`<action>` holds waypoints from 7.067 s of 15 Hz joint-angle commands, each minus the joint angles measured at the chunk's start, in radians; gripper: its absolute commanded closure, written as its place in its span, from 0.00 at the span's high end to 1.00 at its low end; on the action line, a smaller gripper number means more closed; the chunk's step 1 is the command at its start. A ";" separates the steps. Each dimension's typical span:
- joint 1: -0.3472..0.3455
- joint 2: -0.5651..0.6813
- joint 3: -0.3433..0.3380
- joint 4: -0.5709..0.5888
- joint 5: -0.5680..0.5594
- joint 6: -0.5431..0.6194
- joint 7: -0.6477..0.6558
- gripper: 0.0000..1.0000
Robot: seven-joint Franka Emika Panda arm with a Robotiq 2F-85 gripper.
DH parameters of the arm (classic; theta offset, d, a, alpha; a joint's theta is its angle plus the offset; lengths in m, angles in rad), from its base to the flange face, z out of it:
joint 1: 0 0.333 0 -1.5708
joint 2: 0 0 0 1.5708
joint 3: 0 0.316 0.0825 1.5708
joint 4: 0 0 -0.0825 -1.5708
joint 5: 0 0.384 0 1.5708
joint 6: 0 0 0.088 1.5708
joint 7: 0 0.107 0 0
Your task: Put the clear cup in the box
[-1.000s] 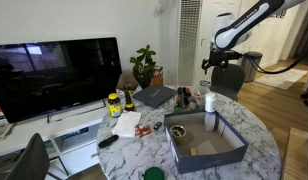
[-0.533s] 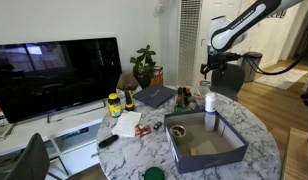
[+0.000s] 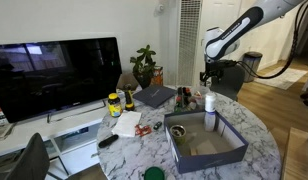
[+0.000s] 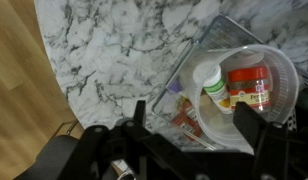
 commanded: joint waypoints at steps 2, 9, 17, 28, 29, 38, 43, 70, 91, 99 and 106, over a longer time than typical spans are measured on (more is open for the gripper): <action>-0.010 0.086 0.003 0.096 0.066 -0.020 -0.060 0.87; -0.027 0.188 -0.006 0.202 0.085 -0.134 -0.071 0.22; -0.031 0.080 -0.004 0.128 0.101 -0.206 -0.154 0.01; -0.163 -0.464 -0.002 -0.256 0.330 -0.245 -0.808 0.01; -0.159 -0.519 -0.012 -0.292 0.347 -0.278 -0.860 0.01; -0.106 -1.012 0.000 -0.536 0.394 -0.432 -0.791 0.01; -0.013 -1.037 0.215 -0.536 0.312 -0.430 -0.539 0.01; 0.152 -0.444 0.249 -0.589 0.955 0.111 -0.915 0.01; 0.263 -0.300 0.348 -0.724 0.675 0.487 -0.253 0.36; 0.266 -0.463 0.380 -0.790 0.690 0.459 -0.236 0.95; 0.285 -0.607 0.320 -0.799 0.761 0.453 -0.348 1.00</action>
